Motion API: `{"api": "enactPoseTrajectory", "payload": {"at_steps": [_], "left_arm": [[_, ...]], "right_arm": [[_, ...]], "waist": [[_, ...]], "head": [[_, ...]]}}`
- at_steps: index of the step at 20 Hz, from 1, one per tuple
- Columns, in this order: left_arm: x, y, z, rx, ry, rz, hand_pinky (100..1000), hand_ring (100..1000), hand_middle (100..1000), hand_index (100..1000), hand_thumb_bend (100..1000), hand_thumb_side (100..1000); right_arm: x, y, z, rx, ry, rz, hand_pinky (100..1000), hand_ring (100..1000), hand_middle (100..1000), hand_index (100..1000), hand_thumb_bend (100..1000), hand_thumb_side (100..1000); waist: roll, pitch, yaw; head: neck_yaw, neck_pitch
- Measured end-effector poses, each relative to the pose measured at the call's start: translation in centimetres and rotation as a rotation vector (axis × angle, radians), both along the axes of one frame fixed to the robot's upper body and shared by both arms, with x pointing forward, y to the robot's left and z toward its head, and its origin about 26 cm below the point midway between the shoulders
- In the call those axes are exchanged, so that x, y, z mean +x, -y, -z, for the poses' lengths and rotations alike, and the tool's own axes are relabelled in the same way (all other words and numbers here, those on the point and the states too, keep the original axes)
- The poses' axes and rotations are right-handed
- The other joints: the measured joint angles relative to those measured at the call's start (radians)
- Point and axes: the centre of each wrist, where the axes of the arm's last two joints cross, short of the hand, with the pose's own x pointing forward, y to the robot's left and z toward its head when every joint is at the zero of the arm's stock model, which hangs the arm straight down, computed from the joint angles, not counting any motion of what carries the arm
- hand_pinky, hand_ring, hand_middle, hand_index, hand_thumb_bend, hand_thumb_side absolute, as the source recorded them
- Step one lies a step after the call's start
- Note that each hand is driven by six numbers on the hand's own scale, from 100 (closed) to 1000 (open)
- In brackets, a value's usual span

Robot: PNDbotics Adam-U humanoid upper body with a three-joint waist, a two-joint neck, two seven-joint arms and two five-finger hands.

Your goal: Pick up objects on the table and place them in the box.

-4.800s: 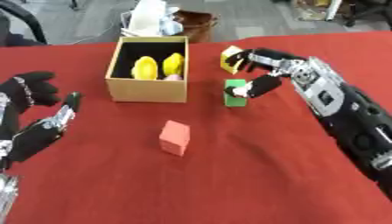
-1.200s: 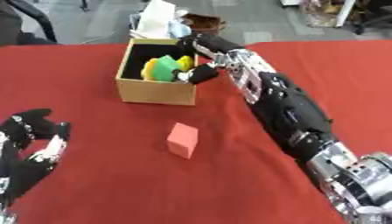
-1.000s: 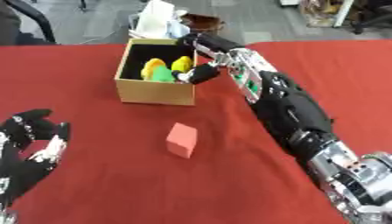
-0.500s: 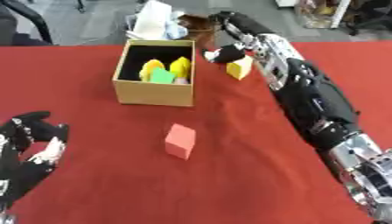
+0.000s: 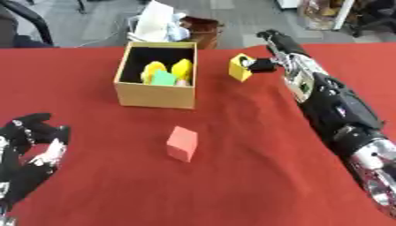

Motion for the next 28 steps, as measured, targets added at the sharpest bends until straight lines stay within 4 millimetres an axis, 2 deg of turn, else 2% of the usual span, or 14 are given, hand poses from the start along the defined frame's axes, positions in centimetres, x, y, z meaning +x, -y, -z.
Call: {"api": "enactPoseTrajectory", "payload": {"at_steps": [12,19,22,24,25,27,28], "left_arm": [[0.0,0.0,0.1,0.002,-0.007,0.003,630,536,512,725,383,397],[0.0,0.0,0.1,0.001,-0.007,0.003,631,536,512,725,380,400],[0.0,0.0,0.1,0.001,-0.007,0.003,631,534,512,724,378,400],[0.0,0.0,0.1,0.001,-0.007,0.003,631,534,512,724,377,400],[0.0,0.0,0.1,0.001,-0.008,0.003,631,533,512,724,375,400],[0.0,0.1,0.2,-0.003,-0.008,0.004,632,532,511,724,375,400],[0.0,0.1,0.2,-0.004,-0.008,0.004,632,532,511,724,375,400]], "right_arm": [[0.0,-1.8,1.1,0.011,-0.044,-0.034,821,865,909,954,305,587],[-0.2,-2.2,2.2,0.008,-0.068,-0.022,800,841,883,943,298,560],[-0.2,-2.1,2.6,0.008,-0.057,0.004,775,800,800,921,292,527],[-0.2,-2.1,2.6,0.008,-0.04,0.015,748,752,717,907,274,471],[-0.2,-2.1,2.6,0.008,-0.029,0.019,720,692,624,880,234,384],[-0.2,-2.1,2.5,0.007,0.002,0.026,699,648,569,852,198,322],[-0.2,-2.2,2.3,0.007,0.023,0.03,699,648,569,852,198,322]], "waist": [[0.0,0.001,0.007],[0.0,0.003,0.013],[0.0,0.003,0.013],[0.0,0.003,0.013],[0.0,0.003,0.013],[0.0,0.003,0.013],[0.0,0.004,0.013]], "head": [[-0.005,-0.001],[-0.009,-0.005],[-0.01,-0.008],[-0.01,-0.009],[-0.01,-0.009],[-0.011,-0.01],[-0.011,-0.01]]}}
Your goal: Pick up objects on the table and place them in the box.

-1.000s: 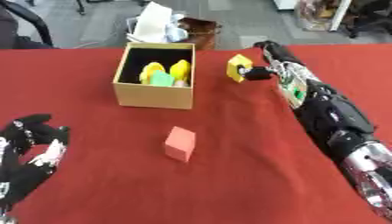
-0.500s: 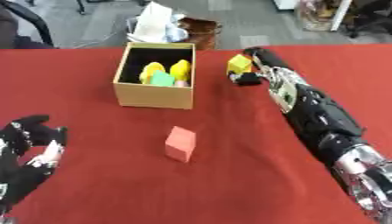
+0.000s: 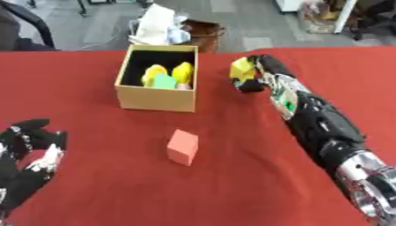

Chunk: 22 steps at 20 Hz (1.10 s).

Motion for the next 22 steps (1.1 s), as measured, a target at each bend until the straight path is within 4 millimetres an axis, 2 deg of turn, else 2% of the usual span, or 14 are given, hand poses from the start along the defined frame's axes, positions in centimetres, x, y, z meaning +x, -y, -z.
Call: {"api": "enactPoseTrajectory", "payload": {"at_steps": [1,2,3,10,16,22], "left_arm": [[0.0,0.0,0.0,-0.002,0.0,0.0,632,532,511,724,373,401],[0.0,0.0,0.0,-0.003,-0.001,0.0,632,532,511,724,373,401],[0.0,0.0,0.0,-0.003,-0.001,0.0,632,532,511,724,372,401],[0.0,0.0,0.0,-0.006,-0.002,0.001,632,532,511,724,368,402],[0.0,0.0,0.0,-0.009,-0.003,0.002,632,531,510,723,367,400],[0.0,0.0,0.0,-0.01,-0.002,0.002,632,531,510,723,366,400]], "right_arm": [[0.0,0.0,-0.1,-0.002,0.022,0.005,680,615,528,825,166,272],[0.0,-0.1,-0.2,-0.003,0.046,0.009,676,608,519,818,150,288],[0.0,-0.1,-0.4,-0.002,0.072,0.013,669,598,504,806,144,243],[0.0,-1.6,-1.5,0.001,0.216,-0.041,665,595,500,804,123,221],[-0.1,-4.9,-5.0,0.018,0.307,-0.225,663,595,504,806,104,212],[-0.8,-7.4,-6.8,0.026,0.319,-0.38,672,602,526,828,100,239]], "waist": [[0.0,0.0,0.0],[0.0,0.0,0.0],[0.0,0.0,0.0],[0.0,0.0,-0.001],[0.0,0.0,0.001],[0.0,0.0,0.012]], "head": [[0.0,0.0],[-0.001,0.0],[-0.001,0.0],[-0.002,-0.004],[-0.003,-0.004],[-0.01,-0.008]]}}
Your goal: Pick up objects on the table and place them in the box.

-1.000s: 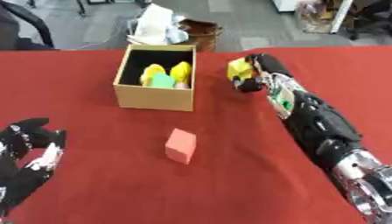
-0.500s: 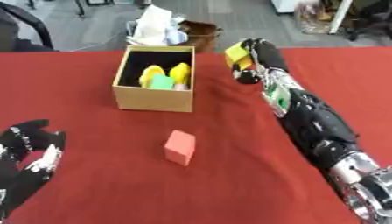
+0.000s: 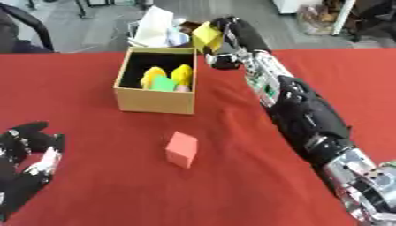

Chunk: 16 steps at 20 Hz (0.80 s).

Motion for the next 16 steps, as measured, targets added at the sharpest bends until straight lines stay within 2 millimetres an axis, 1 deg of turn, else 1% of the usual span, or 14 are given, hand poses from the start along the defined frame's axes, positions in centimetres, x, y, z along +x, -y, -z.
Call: {"api": "enactPoseTrajectory", "payload": {"at_steps": [2,4,5,6,9,11,13,16], "left_arm": [[0.0,0.0,0.0,0.0,0.0,0.0,632,531,509,723,366,400],[0.0,0.0,0.0,0.0,0.0,0.0,632,530,509,723,366,400],[0.0,0.0,0.0,0.0,0.0,0.0,632,530,509,723,366,400],[0.0,0.0,0.0,0.0,0.0,0.001,632,530,509,723,366,400],[0.0,0.0,0.0,0.0,0.0,0.001,632,530,509,723,365,400],[0.0,0.0,0.0,-0.001,0.001,0.001,632,530,509,723,365,401],[0.0,0.0,0.0,-0.001,0.001,0.001,632,530,509,723,366,401],[0.0,0.0,0.0,-0.001,0.001,0.001,633,529,509,723,366,402]], "right_arm": [[-0.4,-2.1,0.2,-0.023,-0.013,-0.08,683,615,545,845,100,260],[-0.9,-3.8,0.8,-0.057,-0.037,-0.155,699,637,579,860,112,286],[-1.0,-4.4,1.2,-0.074,-0.053,-0.188,713,659,612,876,161,307],[-1.2,-4.9,1.6,-0.093,-0.069,-0.218,719,672,632,884,129,340],[-1.4,-5.7,2.2,-0.15,-0.107,-0.286,760,737,769,927,198,462],[-1.4,-5.8,2.4,-0.188,-0.13,-0.31,783,769,841,945,243,515],[-1.4,-5.8,2.4,-0.214,-0.149,-0.32,793,788,884,950,265,528],[-1.4,-5.7,2.2,-0.222,-0.155,-0.309,802,805,918,952,280,537]], "waist": [[0.0,0.0,0.002],[0.0,0.0,0.002],[0.0,0.0,0.002],[0.0,0.0,0.003],[0.0,0.0,0.004],[0.0,0.0,0.004],[0.0,0.0,0.003],[0.0,0.0,-0.001]], "head": [[-0.002,0.0],[-0.004,0.0],[-0.004,0.0],[-0.005,0.0],[-0.005,0.0],[-0.006,0.0],[-0.006,0.0],[-0.006,0.0]]}}
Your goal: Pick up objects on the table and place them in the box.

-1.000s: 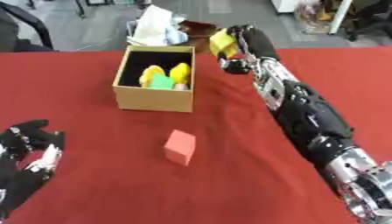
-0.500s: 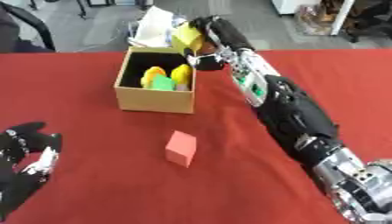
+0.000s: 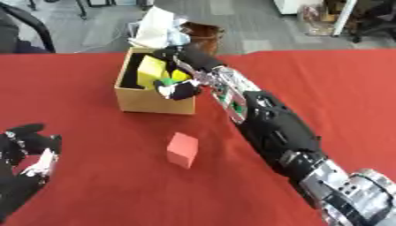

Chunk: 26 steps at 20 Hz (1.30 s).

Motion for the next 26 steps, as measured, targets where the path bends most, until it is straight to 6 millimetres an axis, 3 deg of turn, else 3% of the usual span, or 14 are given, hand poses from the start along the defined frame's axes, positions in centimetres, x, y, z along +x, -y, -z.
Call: {"api": "enactPoseTrajectory", "payload": {"at_steps": [10,17,21,26], "left_arm": [[0.0,-0.1,0.0,-0.001,-0.001,-0.006,633,529,509,723,360,405],[0.0,-0.8,0.2,-0.008,0.002,-0.046,633,529,509,722,359,402],[0.0,-1.4,0.0,-0.012,0.014,-0.092,632,528,508,722,360,396],[-0.1,-2.2,0.0,-0.01,0.018,-0.141,632,528,508,722,363,396]], "right_arm": [[0.2,1.9,-2.4,-0.002,0.065,0.047,801,804,908,948,274,500],[-0.5,3.7,-5.2,-0.022,0.136,-0.009,784,781,852,943,272,472],[-1.8,4.3,-5.4,-0.07,0.144,-0.104,778,774,844,943,257,476],[-4.1,3.7,-3.3,-0.124,0.082,-0.236,780,781,855,946,227,528]], "waist": [[0.0,0.0,-0.025],[0.0,0.0,-0.072],[-0.001,0.0,-0.096],[-0.004,0.0,-0.111]], "head": [[0.008,0.0],[0.04,0.0],[0.063,0.0],[0.079,0.001]]}}
